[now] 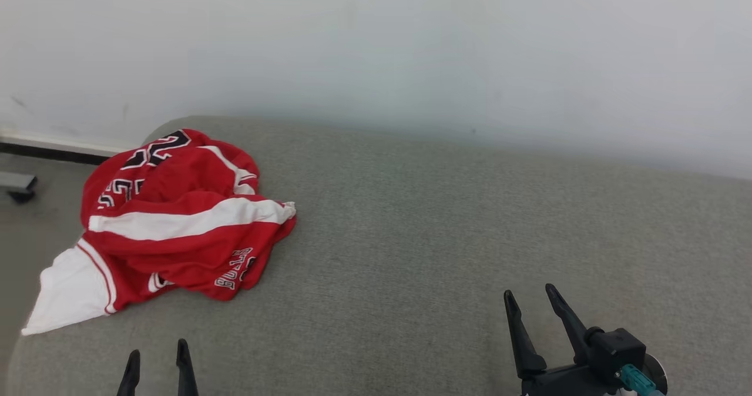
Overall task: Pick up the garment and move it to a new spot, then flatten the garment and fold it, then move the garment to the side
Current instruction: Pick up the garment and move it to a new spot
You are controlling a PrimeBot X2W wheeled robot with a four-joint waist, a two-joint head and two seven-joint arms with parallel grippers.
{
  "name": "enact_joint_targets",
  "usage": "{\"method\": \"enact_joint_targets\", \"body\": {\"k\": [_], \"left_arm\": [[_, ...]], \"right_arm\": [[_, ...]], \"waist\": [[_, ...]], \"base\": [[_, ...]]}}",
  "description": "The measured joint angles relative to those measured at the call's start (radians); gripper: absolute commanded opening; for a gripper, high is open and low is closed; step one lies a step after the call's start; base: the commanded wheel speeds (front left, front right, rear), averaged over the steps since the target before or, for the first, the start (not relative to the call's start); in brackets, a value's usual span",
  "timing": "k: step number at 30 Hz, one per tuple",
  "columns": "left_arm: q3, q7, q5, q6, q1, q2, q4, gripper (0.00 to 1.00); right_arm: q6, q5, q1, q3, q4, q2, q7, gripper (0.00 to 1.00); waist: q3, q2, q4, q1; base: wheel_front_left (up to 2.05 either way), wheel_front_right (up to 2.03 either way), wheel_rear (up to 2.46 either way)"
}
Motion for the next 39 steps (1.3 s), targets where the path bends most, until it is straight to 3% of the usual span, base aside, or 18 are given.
{"method": "enact_joint_targets", "body": {"k": [10,17,29,39], "left_arm": [[0.034,0.000,0.026,0.002,0.040,0.012,-0.014,1.00],[0.052,0.000,0.027,0.002,0.060,0.027,-0.020,1.00],[0.065,0.022,0.022,0.011,0.025,0.046,0.006,1.00],[0.085,0.240,-0.096,-0.032,-0.268,0.093,0.179,1.00]], "right_arm": [[0.000,0.032,0.012,0.036,0.002,0.000,0.000,1.00],[0.000,0.051,0.017,0.060,0.001,0.000,0.000,1.00],[0.000,0.057,0.019,0.074,0.005,0.000,0.000,1.00],[0.000,0.011,0.010,0.124,0.017,0.000,0.000,1.00]], "waist": [[-0.020,-0.0001,0.145,0.0000],[-0.035,-0.0001,0.208,-0.0001],[-0.040,0.0000,0.206,-0.0001],[-0.018,0.0000,0.153,0.0000]], "base": [[0.00,0.00,0.00],[0.00,0.00,0.00],[0.00,0.00,0.00],[0.00,0.00,0.00]]}}
